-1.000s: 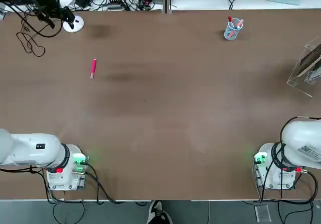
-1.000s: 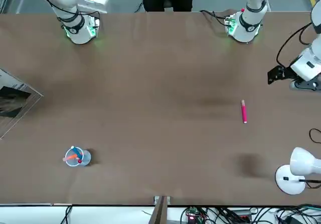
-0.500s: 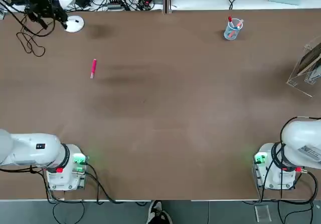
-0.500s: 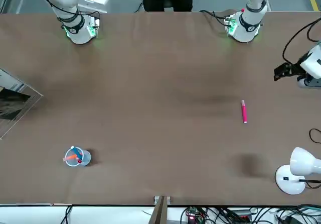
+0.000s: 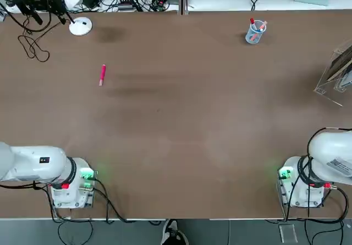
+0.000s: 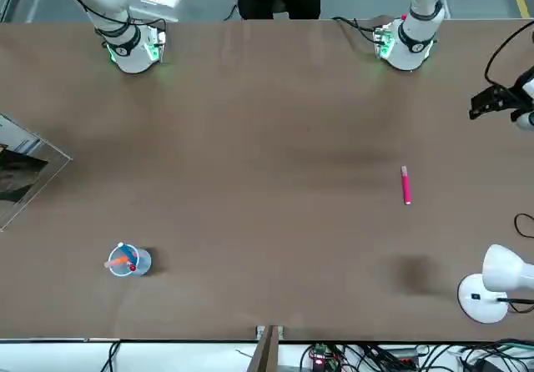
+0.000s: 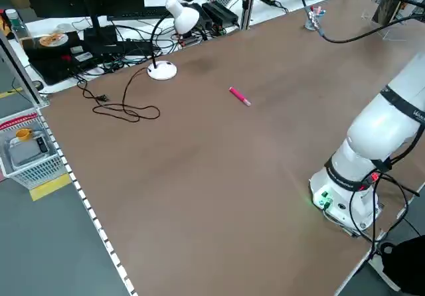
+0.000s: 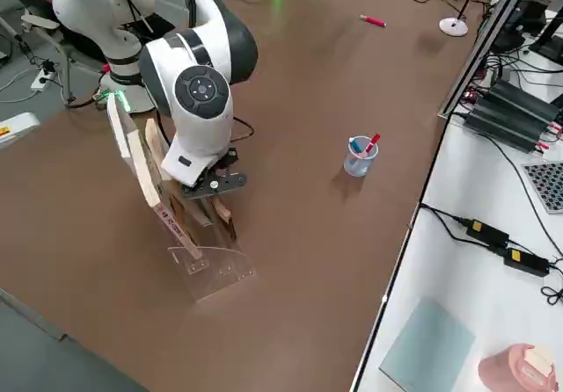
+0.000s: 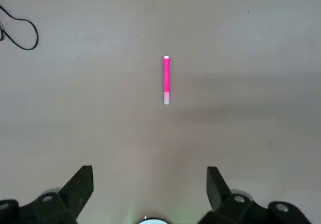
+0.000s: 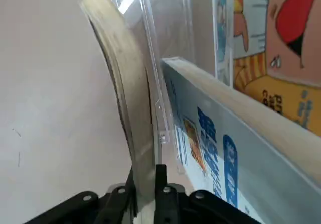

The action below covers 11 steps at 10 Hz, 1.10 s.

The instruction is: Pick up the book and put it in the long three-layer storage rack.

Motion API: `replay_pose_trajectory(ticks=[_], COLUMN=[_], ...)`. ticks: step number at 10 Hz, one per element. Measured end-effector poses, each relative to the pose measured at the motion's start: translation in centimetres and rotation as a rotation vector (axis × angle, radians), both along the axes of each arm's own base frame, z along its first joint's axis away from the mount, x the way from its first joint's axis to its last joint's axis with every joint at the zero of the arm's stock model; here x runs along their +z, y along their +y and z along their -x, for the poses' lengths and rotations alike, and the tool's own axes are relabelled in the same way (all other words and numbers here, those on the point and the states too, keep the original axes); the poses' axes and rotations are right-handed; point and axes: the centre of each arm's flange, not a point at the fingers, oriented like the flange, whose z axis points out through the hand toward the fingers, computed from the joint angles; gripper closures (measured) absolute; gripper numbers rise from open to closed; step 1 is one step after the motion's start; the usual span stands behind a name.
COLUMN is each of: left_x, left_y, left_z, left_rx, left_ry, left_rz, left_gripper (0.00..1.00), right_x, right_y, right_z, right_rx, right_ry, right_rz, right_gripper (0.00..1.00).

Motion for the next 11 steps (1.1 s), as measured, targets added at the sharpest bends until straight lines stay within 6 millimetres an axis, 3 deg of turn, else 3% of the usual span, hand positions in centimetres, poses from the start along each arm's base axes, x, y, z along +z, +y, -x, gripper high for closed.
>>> replay_pose_trajectory(ticks=[6, 11], left_x=[0.4, 0.5], left_y=[0.7, 2.0], left_z=[-0.1, -0.1], left_rx=[0.003, 0.001], left_ry=[-0.006, -0.007], left_rz=[-0.031, -0.030], left_gripper=[0.01, 0.01], right_x=[-1.9, -1.8], right_y=[-0.3, 0.2], right_z=[-0.7, -1.2], right_rx=[0.001, 0.008], right_ry=[0.000, -0.004], right_rz=[0.000, 0.001], right_gripper=[0.85, 0.83])
